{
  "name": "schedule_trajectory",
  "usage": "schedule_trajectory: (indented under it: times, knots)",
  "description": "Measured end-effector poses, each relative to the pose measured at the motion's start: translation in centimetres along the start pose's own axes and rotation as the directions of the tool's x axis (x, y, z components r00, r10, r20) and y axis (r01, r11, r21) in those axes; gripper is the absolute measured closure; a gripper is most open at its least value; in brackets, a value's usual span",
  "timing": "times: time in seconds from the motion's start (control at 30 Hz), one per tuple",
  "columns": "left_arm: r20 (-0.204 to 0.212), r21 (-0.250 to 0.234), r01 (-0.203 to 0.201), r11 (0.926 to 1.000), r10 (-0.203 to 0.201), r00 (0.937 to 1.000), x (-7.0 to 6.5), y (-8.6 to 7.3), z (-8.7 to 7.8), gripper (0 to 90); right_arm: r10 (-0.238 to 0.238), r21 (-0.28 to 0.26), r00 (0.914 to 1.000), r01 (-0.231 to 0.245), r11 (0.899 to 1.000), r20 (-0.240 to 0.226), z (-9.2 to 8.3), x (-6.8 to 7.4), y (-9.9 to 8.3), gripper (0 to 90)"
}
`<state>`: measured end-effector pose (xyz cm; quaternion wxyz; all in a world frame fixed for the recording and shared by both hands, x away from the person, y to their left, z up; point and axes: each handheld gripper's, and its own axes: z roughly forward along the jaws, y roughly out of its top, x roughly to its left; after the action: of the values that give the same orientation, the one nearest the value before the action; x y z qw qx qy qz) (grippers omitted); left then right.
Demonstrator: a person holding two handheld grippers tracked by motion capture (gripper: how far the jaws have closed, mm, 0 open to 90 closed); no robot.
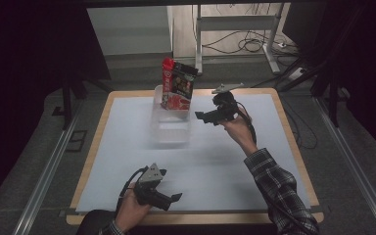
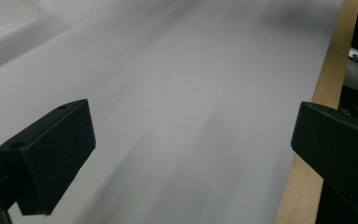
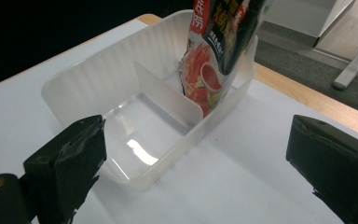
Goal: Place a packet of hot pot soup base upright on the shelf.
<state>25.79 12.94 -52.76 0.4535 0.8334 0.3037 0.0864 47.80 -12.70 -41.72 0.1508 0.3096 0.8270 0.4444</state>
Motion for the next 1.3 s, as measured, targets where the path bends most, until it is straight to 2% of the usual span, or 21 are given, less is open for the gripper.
schedule_trajectory:
  times: [0.37,0.53,0.7,0.97,1.3]
  knots:
    - [0.001,0.011,-0.01,0.9999,0.01,0.9999,-0.1,0.0,0.2,0.0,-0.001,0.039,1.0,0.001,0.999,-0.003,-1.1,0.4,-2.2,4.6]
    - [0.004,0.012,-0.011,0.9999,0.011,0.9999,-0.2,0.0,0.2,0.0,0.025,0.058,0.9994,-0.024,0.998,-0.024,-1.6,0.6,-3.3,3.5]
    - [0.012,0.015,-0.01,0.9998,0.01,0.9999,-0.2,0.0,0.3,0.0,0.042,0.061,0.9988,-0.04,0.997,-0.025,-2.5,0.5,-4.3,2.1]
    - [0.012,0.018,-0.014,0.9997,0.014,0.9998,-0.3,0.0,0.4,0.0,0.032,0.056,0.9995,-0.032,0.998,0.003,-4.2,0.2,-5.7,0.2]
    - [0.031,0.007,-0.012,0.9999,0.012,0.9995,-0.3,0.0,0.4,0.0,0.048,0.059,0.9982,-0.05,0.997,0.036,-6.1,-0.1,-7.2,0.0]
